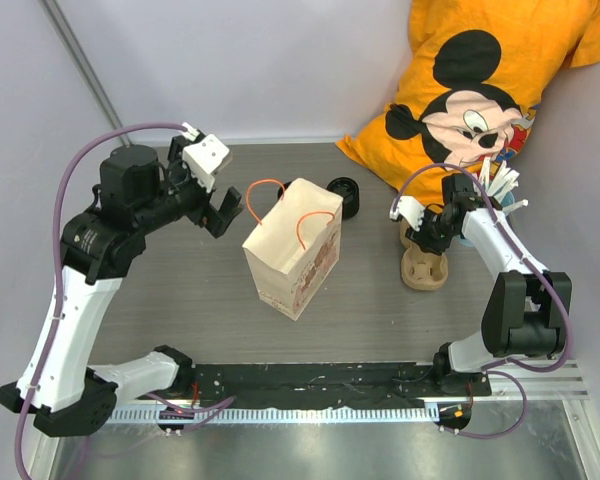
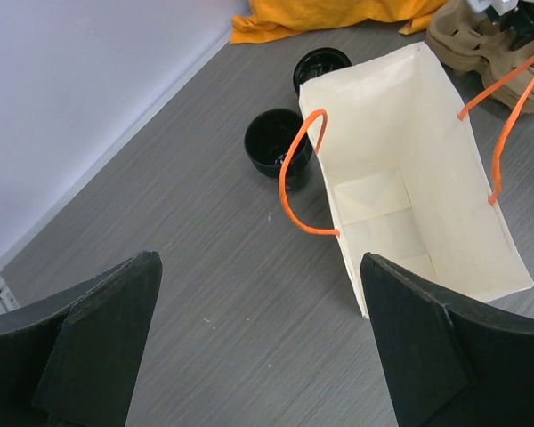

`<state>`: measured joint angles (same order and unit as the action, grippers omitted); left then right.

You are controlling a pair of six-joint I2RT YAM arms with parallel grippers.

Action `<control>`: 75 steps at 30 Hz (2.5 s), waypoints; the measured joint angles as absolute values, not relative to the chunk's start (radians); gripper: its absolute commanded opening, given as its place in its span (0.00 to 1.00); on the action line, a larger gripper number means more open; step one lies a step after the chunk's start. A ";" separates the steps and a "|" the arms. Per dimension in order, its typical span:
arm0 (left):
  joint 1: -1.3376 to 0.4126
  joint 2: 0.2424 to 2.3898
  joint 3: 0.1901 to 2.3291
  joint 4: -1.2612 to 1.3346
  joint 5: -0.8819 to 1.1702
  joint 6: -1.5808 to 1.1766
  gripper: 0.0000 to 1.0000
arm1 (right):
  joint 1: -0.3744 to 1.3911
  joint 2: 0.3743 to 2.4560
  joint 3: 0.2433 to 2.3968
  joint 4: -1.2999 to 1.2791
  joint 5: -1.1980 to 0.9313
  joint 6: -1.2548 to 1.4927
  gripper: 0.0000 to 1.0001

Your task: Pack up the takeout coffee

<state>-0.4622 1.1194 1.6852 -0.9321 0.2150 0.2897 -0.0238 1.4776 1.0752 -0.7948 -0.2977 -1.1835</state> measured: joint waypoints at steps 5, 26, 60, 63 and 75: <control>-0.440 1.102 1.657 -0.932 0.211 0.272 1.00 | -0.024 1.478 1.074 -0.798 -0.298 -1.195 0.46; -0.410 1.101 1.627 -0.924 0.225 0.241 1.00 | -0.025 1.515 1.067 -0.765 -0.298 -1.109 0.37; -0.406 1.111 1.597 -0.901 0.220 0.234 1.00 | 0.066 1.395 1.044 -0.665 -0.209 -0.537 0.26; -0.405 1.110 1.586 -0.900 0.221 0.233 1.00 | 0.067 1.398 1.042 -0.659 -0.208 -0.526 0.29; -0.403 1.102 1.566 -0.888 0.229 0.216 1.00 | 0.083 1.427 1.008 -0.598 -0.175 -0.571 0.51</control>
<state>-0.4034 1.1019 1.5658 -0.8879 0.2287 0.2165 0.0834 1.4273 1.0080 -0.5980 -0.1753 -0.5713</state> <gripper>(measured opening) 0.996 0.462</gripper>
